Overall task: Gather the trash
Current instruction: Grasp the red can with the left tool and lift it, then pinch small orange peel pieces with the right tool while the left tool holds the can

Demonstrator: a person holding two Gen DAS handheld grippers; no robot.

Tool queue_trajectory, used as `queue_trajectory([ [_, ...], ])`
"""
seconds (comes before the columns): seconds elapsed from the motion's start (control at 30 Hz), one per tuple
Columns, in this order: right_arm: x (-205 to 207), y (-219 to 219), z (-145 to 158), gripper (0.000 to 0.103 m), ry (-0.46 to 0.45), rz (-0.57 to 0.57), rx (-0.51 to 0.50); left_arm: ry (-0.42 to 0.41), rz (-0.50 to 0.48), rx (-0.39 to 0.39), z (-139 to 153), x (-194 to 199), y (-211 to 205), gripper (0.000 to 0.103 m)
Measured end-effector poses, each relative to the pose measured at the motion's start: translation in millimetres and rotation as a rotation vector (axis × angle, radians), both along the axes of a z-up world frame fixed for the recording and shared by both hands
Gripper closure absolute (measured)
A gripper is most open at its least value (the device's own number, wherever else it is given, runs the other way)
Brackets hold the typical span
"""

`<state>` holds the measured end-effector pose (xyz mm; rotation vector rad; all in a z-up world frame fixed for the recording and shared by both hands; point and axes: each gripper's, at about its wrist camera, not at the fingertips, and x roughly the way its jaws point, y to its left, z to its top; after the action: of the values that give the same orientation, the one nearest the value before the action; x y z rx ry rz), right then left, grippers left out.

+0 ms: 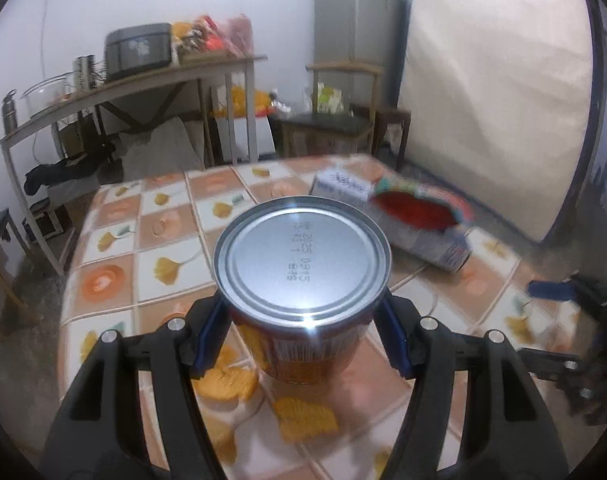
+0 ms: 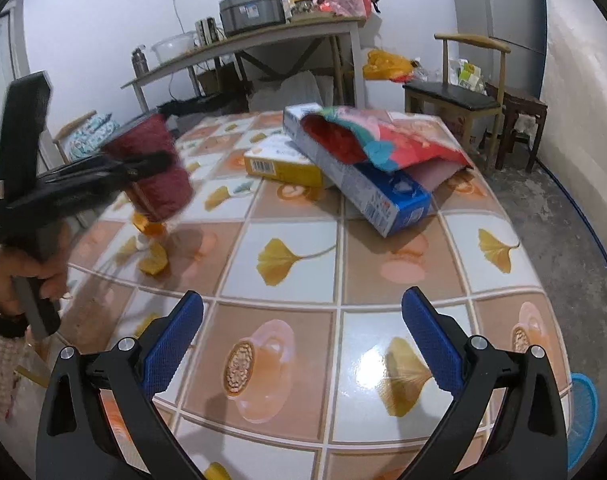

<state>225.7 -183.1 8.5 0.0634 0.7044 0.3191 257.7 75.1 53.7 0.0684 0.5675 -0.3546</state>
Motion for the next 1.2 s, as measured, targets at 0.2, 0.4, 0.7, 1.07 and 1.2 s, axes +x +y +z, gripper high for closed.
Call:
queue_trajectory([
  [0.2, 12.6, 13.7, 14.5, 0.006, 0.036, 0.107, 0.048, -0.015, 0.062, -0.064, 14.0, -54.3, 44.6, 0.041],
  [0.4, 44.4, 52.4, 24.0, 0.006, 0.15, 0.288, 0.133, 0.021, 0.129, -0.07, -11.1, -90.6, 72.9, 0.041],
  [0.7, 102.0, 131.5, 18.7, 0.031, 0.337, 0.45, 0.182, 0.04, 0.165, -0.12, -37.6, -106.3, 95.5, 0.041],
  [1.07, 156.6, 168.8, -19.5, 0.059, 0.505, 0.399, 0.138, 0.056, 0.184, -0.167, -51.2, -106.9, 110.2, 0.041],
  [1.2, 125.1, 170.9, -11.5, 0.059, 0.411, 0.446, -0.002, 0.053, 0.185, -0.178, -52.9, -106.7, 115.1, 0.041],
])
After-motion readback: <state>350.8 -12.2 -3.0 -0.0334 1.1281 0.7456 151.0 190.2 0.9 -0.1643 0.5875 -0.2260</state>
